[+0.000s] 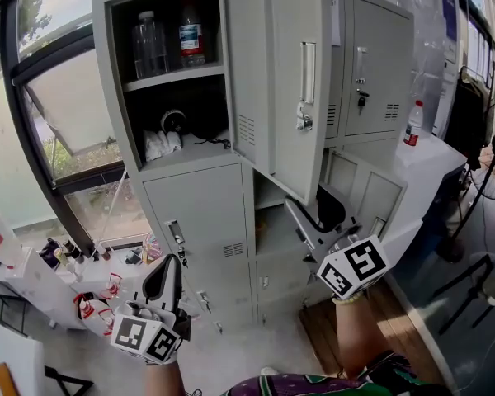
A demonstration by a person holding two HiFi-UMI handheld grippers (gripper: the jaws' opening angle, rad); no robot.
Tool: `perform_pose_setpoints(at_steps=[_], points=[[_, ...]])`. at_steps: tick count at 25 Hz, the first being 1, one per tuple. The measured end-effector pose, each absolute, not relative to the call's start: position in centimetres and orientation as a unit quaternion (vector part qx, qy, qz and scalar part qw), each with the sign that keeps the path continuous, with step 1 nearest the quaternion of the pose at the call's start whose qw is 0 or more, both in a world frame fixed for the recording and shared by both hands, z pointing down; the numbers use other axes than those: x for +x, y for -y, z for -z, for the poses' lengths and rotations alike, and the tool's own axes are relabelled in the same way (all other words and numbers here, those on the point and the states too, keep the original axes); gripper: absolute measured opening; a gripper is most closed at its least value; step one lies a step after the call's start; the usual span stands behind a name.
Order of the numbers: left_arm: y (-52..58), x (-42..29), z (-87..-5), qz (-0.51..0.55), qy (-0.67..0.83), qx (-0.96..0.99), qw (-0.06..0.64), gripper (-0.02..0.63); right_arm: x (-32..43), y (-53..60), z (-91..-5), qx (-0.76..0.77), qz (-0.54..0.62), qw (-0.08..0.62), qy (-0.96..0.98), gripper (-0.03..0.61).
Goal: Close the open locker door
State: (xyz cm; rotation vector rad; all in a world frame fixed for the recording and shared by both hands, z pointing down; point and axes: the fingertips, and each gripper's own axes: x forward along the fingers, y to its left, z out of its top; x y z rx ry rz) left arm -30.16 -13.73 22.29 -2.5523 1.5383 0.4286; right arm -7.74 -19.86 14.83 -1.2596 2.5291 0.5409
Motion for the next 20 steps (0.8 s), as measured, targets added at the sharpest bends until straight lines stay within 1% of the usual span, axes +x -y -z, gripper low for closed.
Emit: perform_pose_setpoints(at_steps=[6, 10, 13, 16, 20], points=[[13.3, -30.7, -22.9, -0.141, -0.514, -0.844, 0.057, 0.021, -8.2, 18.9, -14.7, -0.431, -0.189, 0.14, -0.871, 0.163], [12.6, -31.4, -23.4, -0.142, -0.522, -0.839, 0.053, 0.021, -9.0, 18.4, -14.6, -0.421, -0.185, 0.152, -0.875, 0.152], [12.2, -31.9, -23.7, -0.14, -0.528, -0.836, 0.051, 0.021, -9.9, 17.9, -14.7, -0.412, -0.189, 0.148, -0.879, 0.135], [11.9, -32.4, -23.8, -0.136, -0.535, -0.832, 0.051, 0.021, -10.9, 17.6, -14.7, -0.402, -0.19, 0.147, -0.884, 0.127], [11.4, -33.2, -23.8, -0.135, -0.547, -0.825, 0.053, 0.021, -12.0, 17.2, -14.8, -0.39, -0.19, 0.148, -0.889, 0.133]])
